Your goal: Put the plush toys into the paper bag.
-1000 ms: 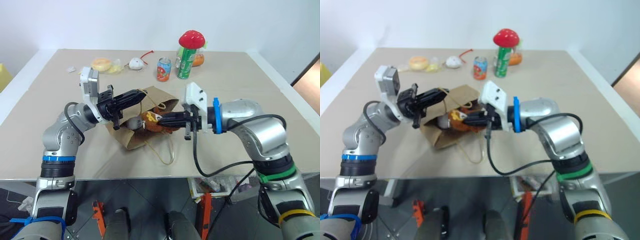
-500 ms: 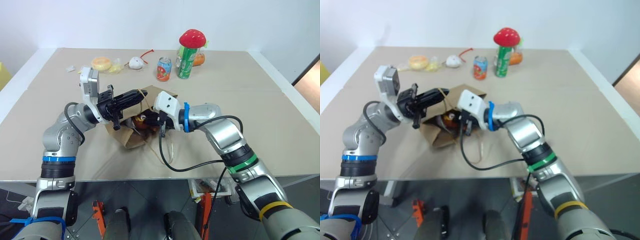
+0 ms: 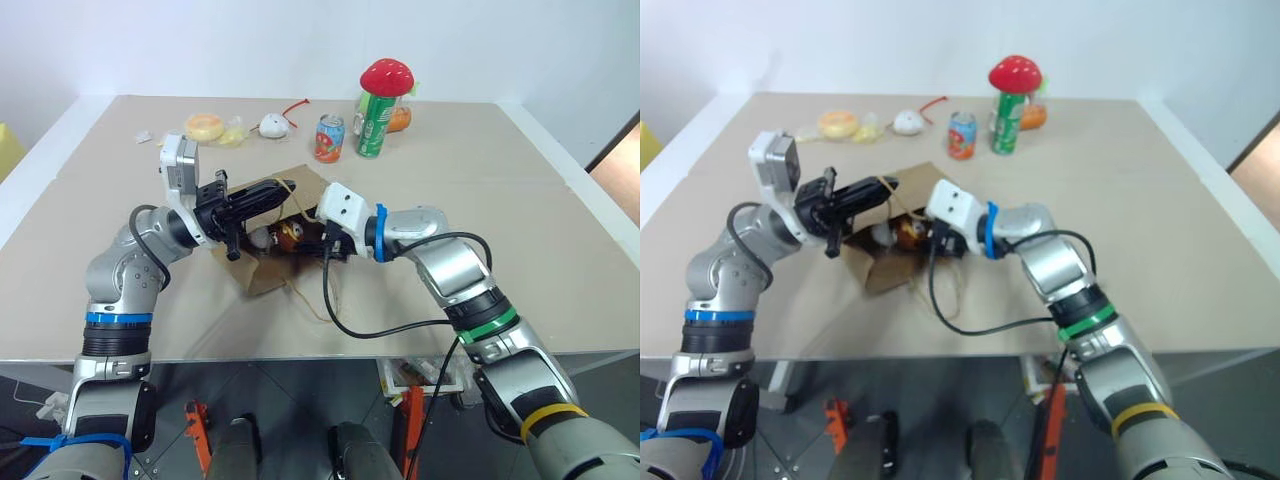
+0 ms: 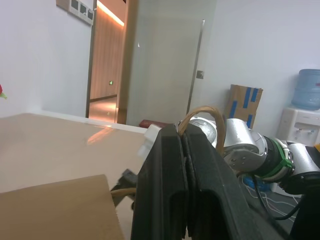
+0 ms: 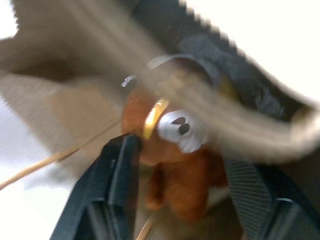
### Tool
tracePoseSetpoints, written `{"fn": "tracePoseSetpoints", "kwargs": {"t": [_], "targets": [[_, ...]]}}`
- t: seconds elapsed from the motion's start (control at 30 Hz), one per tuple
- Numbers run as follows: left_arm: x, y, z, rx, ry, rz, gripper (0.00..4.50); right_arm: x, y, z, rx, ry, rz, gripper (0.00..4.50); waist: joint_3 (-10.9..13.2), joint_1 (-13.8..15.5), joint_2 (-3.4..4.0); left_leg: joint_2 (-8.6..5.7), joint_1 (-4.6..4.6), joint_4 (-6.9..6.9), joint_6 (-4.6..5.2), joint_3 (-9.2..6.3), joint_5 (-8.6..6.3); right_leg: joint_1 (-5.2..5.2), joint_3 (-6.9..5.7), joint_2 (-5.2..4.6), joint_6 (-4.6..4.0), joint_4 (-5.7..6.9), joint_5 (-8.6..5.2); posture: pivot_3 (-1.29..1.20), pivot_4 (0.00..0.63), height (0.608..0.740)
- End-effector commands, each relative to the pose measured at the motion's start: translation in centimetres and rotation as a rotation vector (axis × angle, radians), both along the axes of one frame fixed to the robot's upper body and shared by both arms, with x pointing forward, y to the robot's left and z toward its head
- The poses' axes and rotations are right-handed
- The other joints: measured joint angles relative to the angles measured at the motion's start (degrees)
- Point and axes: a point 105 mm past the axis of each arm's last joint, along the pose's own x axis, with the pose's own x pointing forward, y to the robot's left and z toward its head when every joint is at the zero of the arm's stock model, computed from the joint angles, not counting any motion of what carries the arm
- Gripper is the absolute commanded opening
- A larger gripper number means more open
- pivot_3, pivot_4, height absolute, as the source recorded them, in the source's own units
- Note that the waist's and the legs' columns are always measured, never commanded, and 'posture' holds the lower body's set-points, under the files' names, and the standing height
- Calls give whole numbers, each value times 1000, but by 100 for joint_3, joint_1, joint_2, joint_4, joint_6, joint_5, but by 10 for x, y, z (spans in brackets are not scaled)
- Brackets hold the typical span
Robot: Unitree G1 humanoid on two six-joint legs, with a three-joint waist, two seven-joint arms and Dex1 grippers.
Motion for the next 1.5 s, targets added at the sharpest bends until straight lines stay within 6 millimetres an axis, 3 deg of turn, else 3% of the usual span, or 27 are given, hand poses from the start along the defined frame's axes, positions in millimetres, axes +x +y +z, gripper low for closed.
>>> {"fn": "tracePoseSetpoints", "kwargs": {"t": [0.03,0.2,0.37,0.47,0.6,0.8,0.9,1.17,1.23,1.27,1.43,1.5], "targets": [[-3,0,11,-21,-40,-17,0,-20,-17,30,82,-14,56,2784,0,4,0,0,0,0,0,0,0,0,0,0,1,0,-1,0,150,740],[5,5,22,-83,-7,10,0,-40,-42,42,135,37,76,2784,0,16,0,-2,0,0,0,1,0,4,1,-3,1,-1,-6,0,150,740],[13,11,34,-144,31,32,0,-53,-63,39,134,76,54,2784,0,10,0,-2,2,2,0,0,0,4,1,-2,-13,0,-13,0,150,740],[14,11,35,-146,36,33,0,-76,-54,28,109,162,130,2784,0,-5,0,-3,2,3,0,0,0,5,3,-3,-10,-1,-15,0,150,740],[15,10,36,-157,44,35,0,-98,-41,-8,6,270,184,2784,-1,-1,-1,-2,3,-1,0,-6,0,5,-1,0,-1,0,-14,0,150,740],[15,8,36,-163,47,35,0,-89,-41,-43,-121,300,122,2784,-1,-2,-1,-5,2,11,-1,-3,-1,9,3,-5,-13,-1,-19,0,150,740],[15,8,36,-164,49,36,0,-75,-43,-58,-170,285,69,2784,-1,-2,-2,-6,2,13,-2,-2,-1,7,3,-7,-18,-1,-12,0,150,740],[13,7,35,-163,54,39,0,-55,-41,-79,-204,268,3,2784,-1,0,-2,-4,2,15,-1,-2,0,4,2,-3,-17,-1,-8,0,150,740],[13,7,34,-163,56,40,0,-55,-43,-82,-202,278,2,2250,-1,0,-2,-4,2,13,-1,-3,0,5,3,-3,-11,-1,-11,0,150,740],[13,7,34,-163,56,41,0,-56,-44,-81,-196,284,7,2250,-1,0,-2,-5,2,13,-1,-3,0,6,3,-3,-11,-1,-11,0,150,740],[13,8,34,-165,59,48,0,-57,-51,-66,-156,284,23,327,-1,0,-2,-5,2,14,-1,-4,0,7,3,-3,-12,-1,-10,0,150,740],[14,8,34,-167,59,49,0,-58,-54,-59,-144,282,37,38,-1,0,-2,-5,2,15,-1,-4,0,7,3,-3,-12,-1,-9,0,150,740]]}}
